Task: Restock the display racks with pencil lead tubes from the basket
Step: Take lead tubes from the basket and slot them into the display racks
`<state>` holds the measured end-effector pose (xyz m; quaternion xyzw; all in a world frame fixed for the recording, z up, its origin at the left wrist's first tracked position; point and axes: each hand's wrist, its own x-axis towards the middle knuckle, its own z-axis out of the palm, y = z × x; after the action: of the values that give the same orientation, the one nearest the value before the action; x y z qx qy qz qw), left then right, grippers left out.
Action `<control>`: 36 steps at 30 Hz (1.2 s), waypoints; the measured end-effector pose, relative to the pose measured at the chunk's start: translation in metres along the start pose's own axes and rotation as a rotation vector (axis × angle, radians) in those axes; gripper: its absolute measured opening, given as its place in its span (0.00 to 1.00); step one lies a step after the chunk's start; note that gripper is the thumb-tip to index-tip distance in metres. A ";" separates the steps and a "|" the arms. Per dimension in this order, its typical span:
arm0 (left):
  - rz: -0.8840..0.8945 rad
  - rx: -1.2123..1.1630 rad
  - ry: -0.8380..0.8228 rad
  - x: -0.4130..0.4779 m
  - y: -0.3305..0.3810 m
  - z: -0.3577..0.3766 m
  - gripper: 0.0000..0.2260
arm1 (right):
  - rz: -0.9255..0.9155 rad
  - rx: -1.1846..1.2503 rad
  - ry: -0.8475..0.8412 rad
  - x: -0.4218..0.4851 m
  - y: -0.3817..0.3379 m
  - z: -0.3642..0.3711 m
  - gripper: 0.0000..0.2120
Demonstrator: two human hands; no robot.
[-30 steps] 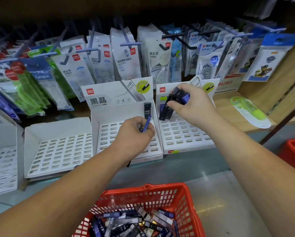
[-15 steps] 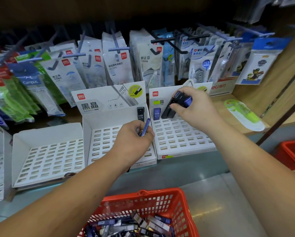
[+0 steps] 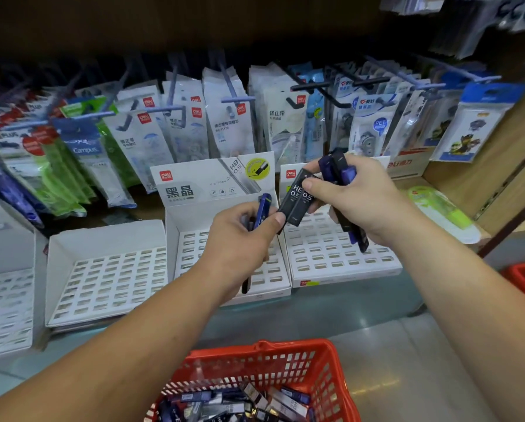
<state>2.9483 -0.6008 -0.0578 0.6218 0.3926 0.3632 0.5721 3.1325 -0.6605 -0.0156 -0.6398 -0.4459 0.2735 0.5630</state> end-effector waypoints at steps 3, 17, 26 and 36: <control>-0.005 0.044 0.021 0.001 0.001 -0.013 0.02 | 0.026 0.015 0.032 0.005 0.003 0.006 0.08; -0.041 0.131 0.000 0.005 -0.009 -0.041 0.03 | -0.087 -0.278 -0.080 0.015 -0.001 0.028 0.05; -0.161 0.161 0.009 0.004 -0.024 -0.038 0.03 | -0.260 -0.645 -0.171 0.021 0.007 0.040 0.02; -0.153 0.153 0.036 0.007 -0.028 -0.039 0.03 | -0.277 -0.785 -0.195 0.028 0.007 0.040 0.02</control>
<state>2.9139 -0.5764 -0.0828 0.6252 0.4758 0.2987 0.5419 3.1131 -0.6166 -0.0268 -0.7106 -0.6493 0.0641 0.2634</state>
